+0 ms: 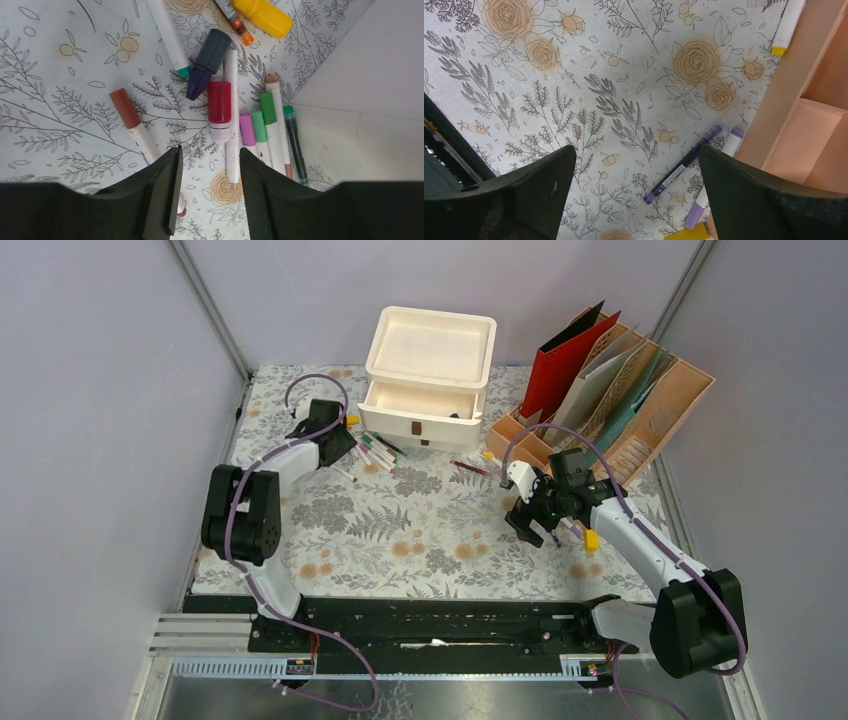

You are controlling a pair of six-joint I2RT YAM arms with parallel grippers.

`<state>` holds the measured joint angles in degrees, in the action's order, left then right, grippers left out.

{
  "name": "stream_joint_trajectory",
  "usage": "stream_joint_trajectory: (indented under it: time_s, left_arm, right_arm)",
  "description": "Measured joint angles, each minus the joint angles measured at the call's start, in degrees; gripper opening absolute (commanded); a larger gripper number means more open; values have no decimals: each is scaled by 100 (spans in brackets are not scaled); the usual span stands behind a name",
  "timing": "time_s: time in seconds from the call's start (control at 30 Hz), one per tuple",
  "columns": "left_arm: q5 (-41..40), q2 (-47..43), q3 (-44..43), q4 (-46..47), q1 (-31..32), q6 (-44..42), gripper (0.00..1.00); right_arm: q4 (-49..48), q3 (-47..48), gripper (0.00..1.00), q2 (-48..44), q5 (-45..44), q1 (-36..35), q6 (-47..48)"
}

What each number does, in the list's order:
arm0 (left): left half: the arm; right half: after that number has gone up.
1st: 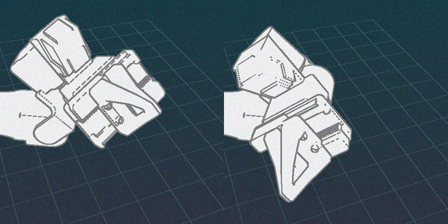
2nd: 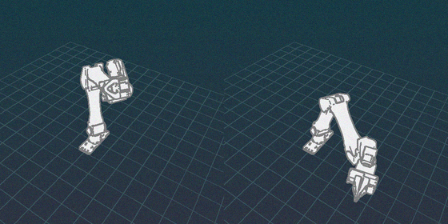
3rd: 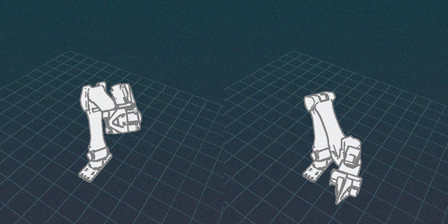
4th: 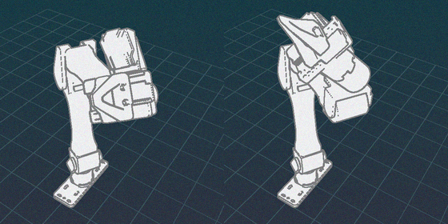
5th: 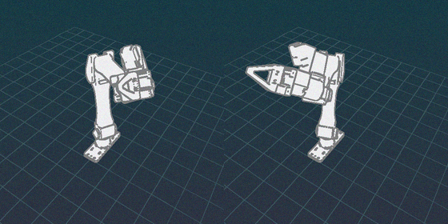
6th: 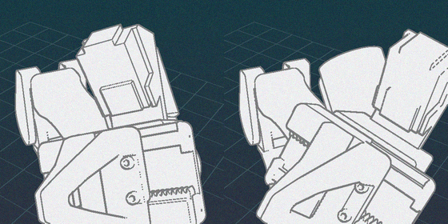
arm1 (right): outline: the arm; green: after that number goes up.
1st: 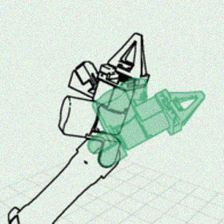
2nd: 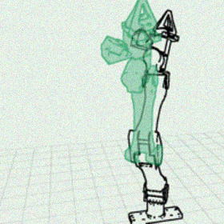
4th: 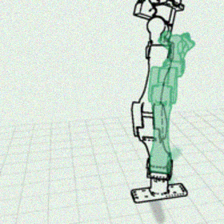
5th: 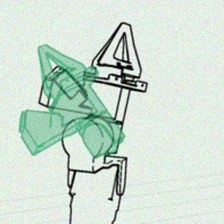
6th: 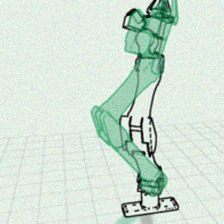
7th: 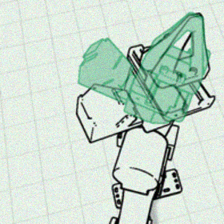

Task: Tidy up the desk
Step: Pick up the stationery from the center of the board.

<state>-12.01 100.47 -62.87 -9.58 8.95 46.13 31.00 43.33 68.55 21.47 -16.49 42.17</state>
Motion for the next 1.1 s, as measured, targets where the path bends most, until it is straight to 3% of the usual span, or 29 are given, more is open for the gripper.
stream_joint_trajectory:
  time_s: [0.5, 1.1]
  left_arm:
    - [-601, 1038, -1132, -695, 157, -26, 44]
    - [-603, 1469, -1355, -702, 149, -133, 36]
  right_arm:
    - [-2, 0, 100, 2, -2, -37, 4]
    - [-4, 0, 100, 2, -2, -39, 7]
